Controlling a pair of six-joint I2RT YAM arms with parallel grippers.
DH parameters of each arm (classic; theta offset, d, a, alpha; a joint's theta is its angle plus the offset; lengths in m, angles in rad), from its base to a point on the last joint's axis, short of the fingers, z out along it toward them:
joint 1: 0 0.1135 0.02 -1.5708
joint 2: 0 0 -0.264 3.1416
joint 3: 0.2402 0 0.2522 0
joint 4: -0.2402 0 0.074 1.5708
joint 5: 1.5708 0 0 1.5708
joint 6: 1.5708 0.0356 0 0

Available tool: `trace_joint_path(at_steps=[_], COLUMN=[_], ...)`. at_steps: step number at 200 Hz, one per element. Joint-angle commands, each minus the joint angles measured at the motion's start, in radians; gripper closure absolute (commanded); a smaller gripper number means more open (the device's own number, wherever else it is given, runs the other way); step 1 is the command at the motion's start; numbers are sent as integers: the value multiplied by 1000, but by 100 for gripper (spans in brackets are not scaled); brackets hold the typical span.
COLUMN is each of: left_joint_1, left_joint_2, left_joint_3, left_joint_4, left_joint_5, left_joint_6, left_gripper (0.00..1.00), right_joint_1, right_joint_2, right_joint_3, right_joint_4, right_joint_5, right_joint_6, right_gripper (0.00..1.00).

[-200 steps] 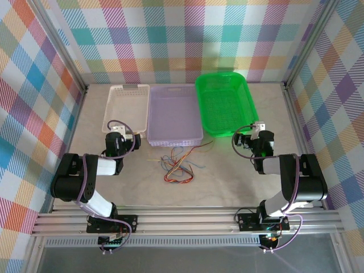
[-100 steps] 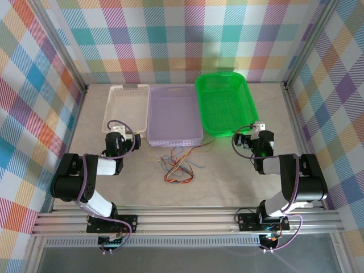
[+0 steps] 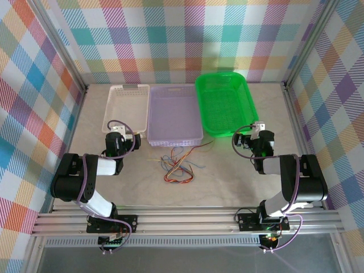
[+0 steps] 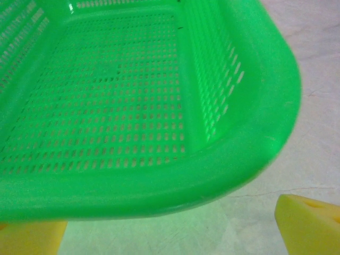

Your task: Untangle the cables

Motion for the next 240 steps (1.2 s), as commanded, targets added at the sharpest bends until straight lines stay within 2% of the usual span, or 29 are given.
trace_joint_path(at_steps=[1,32,54,72,89,105,115,129,143,152,163,177,191,200,240], left_joint_1=[5,4,5,5,4,2,2,0,2,7,7,13,27,25,23], left_joint_2=[-43,-132,-218,-315,-397,-463,-511,-566,-581,-577,-580,-584,-596,-605,-729], left_joint_3=[2,14,38,53,92,135,162,243,350,397,448,481,475,477,477], left_joint_4=[15,-73,-177,-247,-346,-456,-525,-729,-1048,-1155,-1261,-1419,-1383,-1390,-1534], left_joint_5=[4,4,45,92,158,243,279,190,-34,-60,12,7,173,230,151], left_joint_6=[-3,-6,9,-20,-67,-97,-154,-302,-570,-619,-613,-776,-714,-697,-630], left_gripper=[0,0,0,0,0,0,0,0,0,0,0,0,0,0,0], right_joint_1=[-4,7,22,25,22,23,22,28,42,66,117,214,339,422,791], right_joint_2=[-134,-275,-394,-503,-581,-650,-681,-699,-709,-713,-716,-704,-687,-671,-515], right_joint_3=[59,20,12,53,114,155,155,167,176,184,188,198,205,204,228], right_joint_4=[-160,-255,-301,-417,-540,-732,-731,-739,-759,-789,-816,-872,-908,-914,-921], right_joint_5=[-76,-26,-49,-53,-146,-101,-177,-247,-307,-309,-302,-238,-156,-109,151], right_joint_6=[-15,11,46,188,342,577,559,555,536,521,499,484,485,492,568], right_gripper=[0,0,0,0,0,0,0,0,0,0,0,0,0,0,0])
